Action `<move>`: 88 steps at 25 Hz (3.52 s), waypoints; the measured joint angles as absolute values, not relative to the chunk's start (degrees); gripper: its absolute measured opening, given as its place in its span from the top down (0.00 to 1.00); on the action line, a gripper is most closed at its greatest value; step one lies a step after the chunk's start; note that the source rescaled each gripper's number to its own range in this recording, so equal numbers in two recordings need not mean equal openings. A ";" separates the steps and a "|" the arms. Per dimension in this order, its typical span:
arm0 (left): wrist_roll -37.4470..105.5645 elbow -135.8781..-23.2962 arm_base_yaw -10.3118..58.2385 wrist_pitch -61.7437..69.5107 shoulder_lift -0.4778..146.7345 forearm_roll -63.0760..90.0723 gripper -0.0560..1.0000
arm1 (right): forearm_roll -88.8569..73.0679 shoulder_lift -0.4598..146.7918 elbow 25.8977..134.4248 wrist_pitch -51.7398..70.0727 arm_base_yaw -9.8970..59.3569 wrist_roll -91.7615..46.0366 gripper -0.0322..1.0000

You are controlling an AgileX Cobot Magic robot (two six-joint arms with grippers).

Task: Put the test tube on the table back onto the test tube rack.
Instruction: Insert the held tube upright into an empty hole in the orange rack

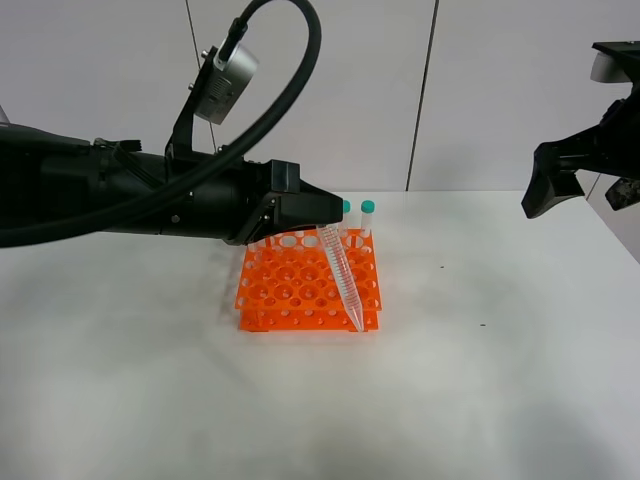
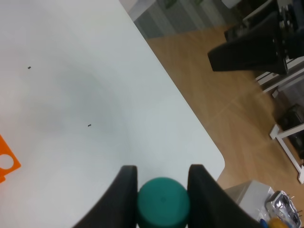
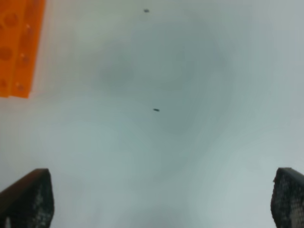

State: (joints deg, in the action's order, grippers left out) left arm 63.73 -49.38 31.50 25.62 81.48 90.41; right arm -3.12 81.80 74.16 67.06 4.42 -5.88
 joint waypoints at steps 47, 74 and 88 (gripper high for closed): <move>63.73 -49.38 31.50 25.62 81.48 90.41 0.94 | -0.85 18.08 28.58 59.25 4.42 -2.31 0.00; 63.73 -49.38 31.50 25.49 81.48 89.41 0.94 | -1.35 -0.20 28.51 59.27 2.77 -2.29 0.00; 63.73 -49.38 31.50 25.43 79.12 89.06 0.94 | -1.41 -0.20 28.51 59.27 2.76 -2.29 0.00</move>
